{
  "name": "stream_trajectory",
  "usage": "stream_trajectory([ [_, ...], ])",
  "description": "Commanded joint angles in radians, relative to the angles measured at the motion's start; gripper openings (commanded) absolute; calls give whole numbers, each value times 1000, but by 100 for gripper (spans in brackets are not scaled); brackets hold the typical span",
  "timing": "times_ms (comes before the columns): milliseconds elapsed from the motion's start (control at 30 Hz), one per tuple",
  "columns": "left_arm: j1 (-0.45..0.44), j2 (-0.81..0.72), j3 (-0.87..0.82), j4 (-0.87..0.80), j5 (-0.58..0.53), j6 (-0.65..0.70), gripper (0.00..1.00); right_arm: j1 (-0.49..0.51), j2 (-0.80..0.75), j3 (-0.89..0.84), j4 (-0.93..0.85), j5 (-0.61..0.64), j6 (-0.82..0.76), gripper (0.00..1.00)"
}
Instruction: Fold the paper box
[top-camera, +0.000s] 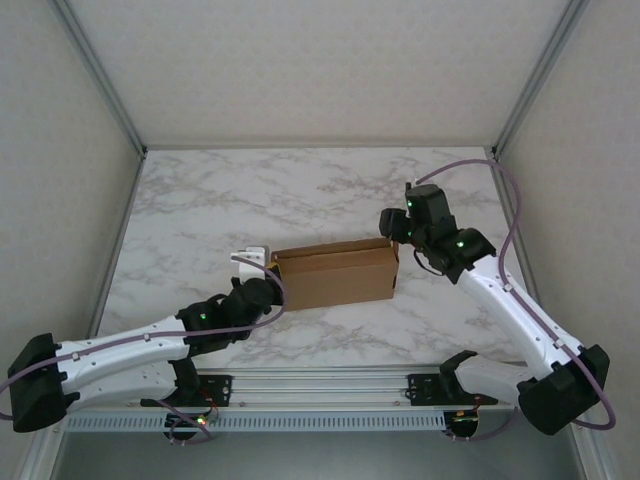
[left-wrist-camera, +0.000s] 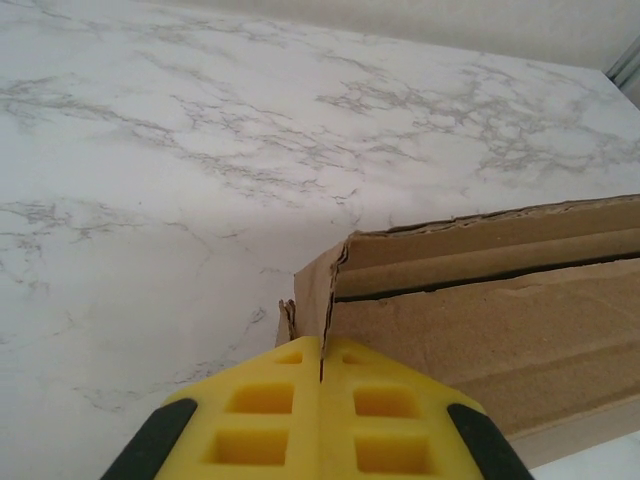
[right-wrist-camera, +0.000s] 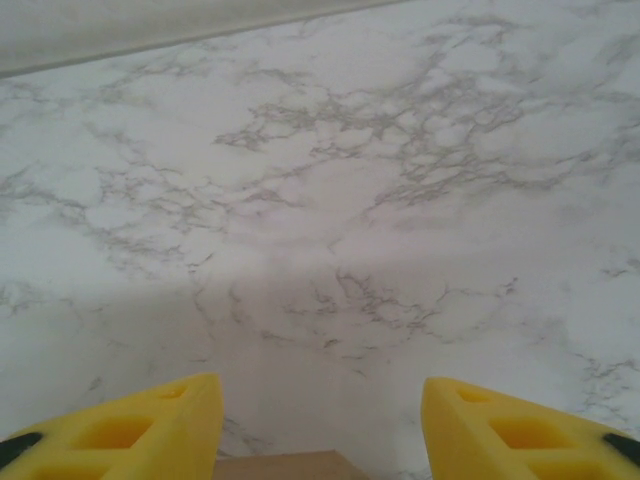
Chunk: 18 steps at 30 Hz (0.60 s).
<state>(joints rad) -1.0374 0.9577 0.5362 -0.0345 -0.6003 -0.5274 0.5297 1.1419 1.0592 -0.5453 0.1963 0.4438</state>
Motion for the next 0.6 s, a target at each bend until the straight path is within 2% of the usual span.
stream_trajectory([
  [0,-10,36,-22,-166,6,20,0,-2,-33,-78,40,-49,34,52],
  [333,-29,26,-7,-188,-9,13,1,-1,-140,-273,108,-106,56,41],
  [567,-36,-61,-14,-196,8,-17,19,-2,-171,-315,111,-106,68,37],
])
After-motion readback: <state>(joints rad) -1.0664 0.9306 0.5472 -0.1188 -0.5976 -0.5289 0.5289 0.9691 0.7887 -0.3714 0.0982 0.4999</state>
